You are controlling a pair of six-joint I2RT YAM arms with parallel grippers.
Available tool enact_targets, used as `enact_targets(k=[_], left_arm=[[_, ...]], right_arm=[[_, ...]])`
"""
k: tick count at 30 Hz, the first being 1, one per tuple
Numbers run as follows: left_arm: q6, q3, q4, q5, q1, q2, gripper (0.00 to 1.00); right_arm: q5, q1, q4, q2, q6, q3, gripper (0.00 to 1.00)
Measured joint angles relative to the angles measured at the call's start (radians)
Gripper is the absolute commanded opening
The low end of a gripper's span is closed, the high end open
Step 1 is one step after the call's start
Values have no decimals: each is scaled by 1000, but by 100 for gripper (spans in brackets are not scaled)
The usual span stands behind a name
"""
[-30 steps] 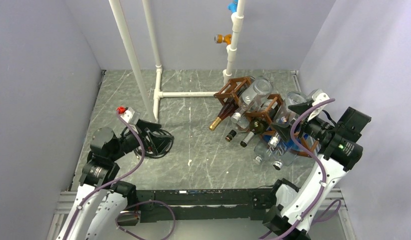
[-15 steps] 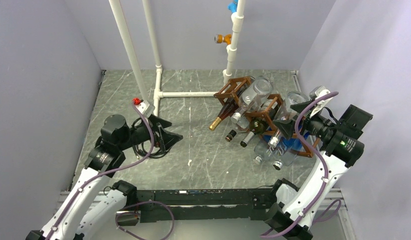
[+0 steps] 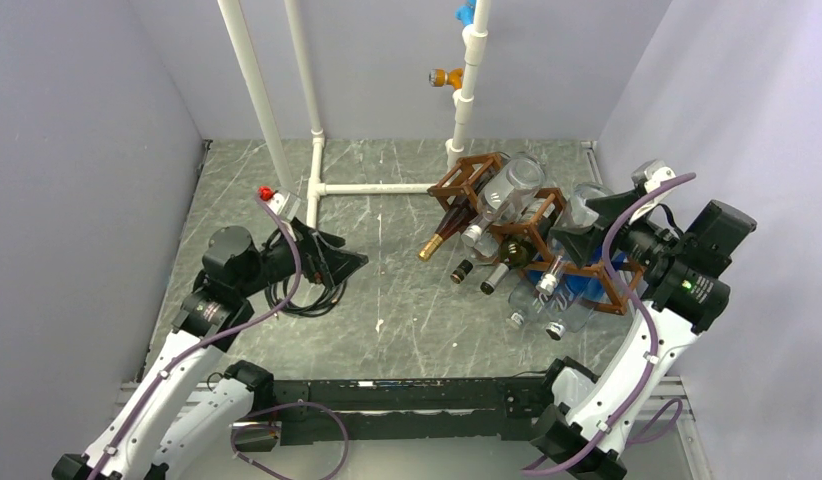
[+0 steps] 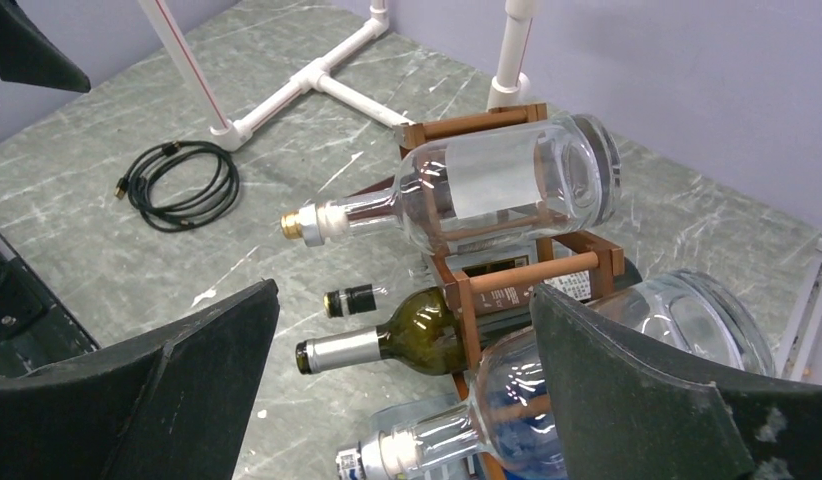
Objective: Take the wine bottle off the wine rack
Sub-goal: Pick up the wine bottle from the wine rack.
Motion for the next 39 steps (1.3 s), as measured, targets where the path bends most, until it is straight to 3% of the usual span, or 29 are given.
enact_targets(k=[14,29,39], left_arm=[[-123,66,56,-16,-119,154,99],[-123,371,-35,-269,-341,446,99],[-126,530,-104,-423,-409,605,99]], right_arm=[[-21,0,52,-12,106,-43,100],[-26,0,38,-15,102,-58,100],[-25,-5,37,-5,103,-64,100]])
